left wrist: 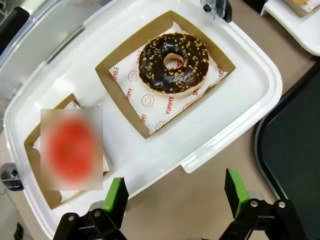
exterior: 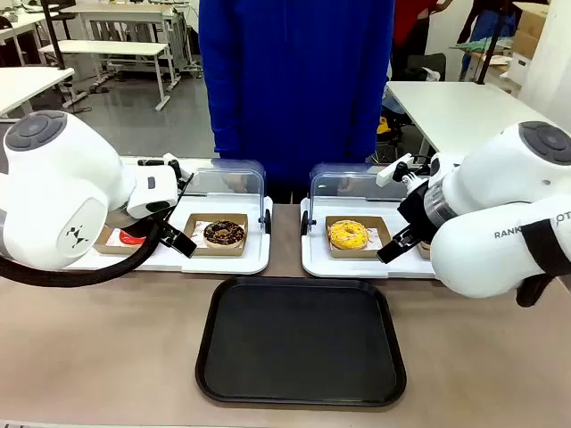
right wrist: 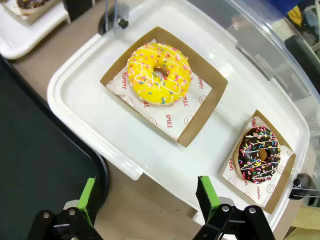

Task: Move the first donut from the left to the tray.
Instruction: Pick up the Paper togo box containing the Donut indicated by the person and place it on the Handle tray.

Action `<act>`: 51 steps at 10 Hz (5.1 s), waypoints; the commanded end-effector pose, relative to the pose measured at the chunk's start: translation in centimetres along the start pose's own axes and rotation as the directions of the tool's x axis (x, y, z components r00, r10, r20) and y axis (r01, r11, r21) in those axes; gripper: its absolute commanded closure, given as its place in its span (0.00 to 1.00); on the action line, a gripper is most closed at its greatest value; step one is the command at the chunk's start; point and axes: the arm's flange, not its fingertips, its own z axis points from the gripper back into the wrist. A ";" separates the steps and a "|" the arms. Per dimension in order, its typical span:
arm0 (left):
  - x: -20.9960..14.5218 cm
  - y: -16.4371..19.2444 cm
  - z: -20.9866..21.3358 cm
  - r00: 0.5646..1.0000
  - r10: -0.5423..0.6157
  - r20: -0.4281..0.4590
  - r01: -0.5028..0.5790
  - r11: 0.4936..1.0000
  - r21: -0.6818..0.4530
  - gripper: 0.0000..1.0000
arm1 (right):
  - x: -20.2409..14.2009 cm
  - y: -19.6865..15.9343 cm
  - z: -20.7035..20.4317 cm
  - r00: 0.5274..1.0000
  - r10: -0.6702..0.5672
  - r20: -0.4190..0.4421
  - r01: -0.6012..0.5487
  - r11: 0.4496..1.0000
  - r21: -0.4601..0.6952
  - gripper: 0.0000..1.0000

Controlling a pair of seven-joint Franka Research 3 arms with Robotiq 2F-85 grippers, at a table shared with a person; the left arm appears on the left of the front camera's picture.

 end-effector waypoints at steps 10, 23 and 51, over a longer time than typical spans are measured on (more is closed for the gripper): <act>0.0 0.0 0.0 1.000 0.000 0.000 0.000 1.000 0.000 0.00 | 0.0 0.0 0.0 1.000 0.000 0.000 0.000 1.000 0.000 0.00; -0.7 20.2 15.2 0.908 -0.176 0.381 0.353 0.812 -0.466 0.00 | -5.5 -15.7 25.2 0.924 0.065 0.378 -0.162 0.959 0.231 0.00; -6.3 29.2 9.6 0.844 -0.029 0.535 0.354 0.780 -0.516 0.00 | -10.4 -29.4 22.0 0.844 -0.037 0.535 -0.197 0.907 0.373 0.00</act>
